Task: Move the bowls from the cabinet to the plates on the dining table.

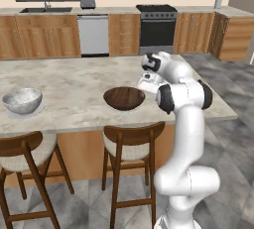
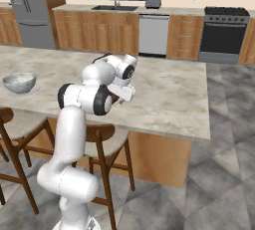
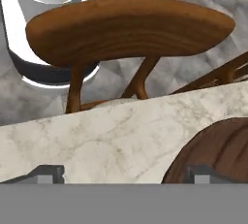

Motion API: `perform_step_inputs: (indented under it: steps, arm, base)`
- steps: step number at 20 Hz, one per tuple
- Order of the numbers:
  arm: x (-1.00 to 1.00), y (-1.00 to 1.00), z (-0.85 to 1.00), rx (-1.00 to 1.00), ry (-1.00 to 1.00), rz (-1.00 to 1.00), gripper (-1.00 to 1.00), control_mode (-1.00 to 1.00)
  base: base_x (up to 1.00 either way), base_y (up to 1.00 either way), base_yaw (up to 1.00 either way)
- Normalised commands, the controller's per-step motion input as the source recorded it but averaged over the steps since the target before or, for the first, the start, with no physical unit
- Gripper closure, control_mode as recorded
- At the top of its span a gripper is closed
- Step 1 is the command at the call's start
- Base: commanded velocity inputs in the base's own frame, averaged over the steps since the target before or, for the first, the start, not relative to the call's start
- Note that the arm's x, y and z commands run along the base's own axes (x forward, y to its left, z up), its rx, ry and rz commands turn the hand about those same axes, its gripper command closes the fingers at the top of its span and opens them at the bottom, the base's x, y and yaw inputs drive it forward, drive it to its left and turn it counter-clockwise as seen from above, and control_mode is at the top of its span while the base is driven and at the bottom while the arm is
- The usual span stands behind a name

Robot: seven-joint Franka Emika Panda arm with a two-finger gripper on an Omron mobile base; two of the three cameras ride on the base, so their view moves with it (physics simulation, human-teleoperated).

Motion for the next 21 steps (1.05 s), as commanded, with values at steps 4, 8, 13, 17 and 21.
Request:
perform_step_inputs:
  steps: [4,8,13,17,21]
  arm:
    - [-1.00,0.00,0.05,-0.01,-0.09,0.00,-1.00,-1.00]
    - [-1.00,0.00,0.32,-0.02,-0.13,-0.01,-1.00,-1.00]
    - [-0.99,0.00,0.76,-0.06,-0.20,0.00,-1.00,-1.00]
    - [-0.95,-0.13,0.56,-0.04,-0.15,0.00,-1.00,-1.00]
    - [-1.00,-0.41,0.35,-0.01,-0.10,0.00,-1.00,-1.00]
  base:
    - [0.00,0.00,0.00]
    - [0.00,0.00,0.00]
    - [0.00,0.00,0.00]
    - [0.00,0.00,0.00]
    - [0.00,0.00,0.00]
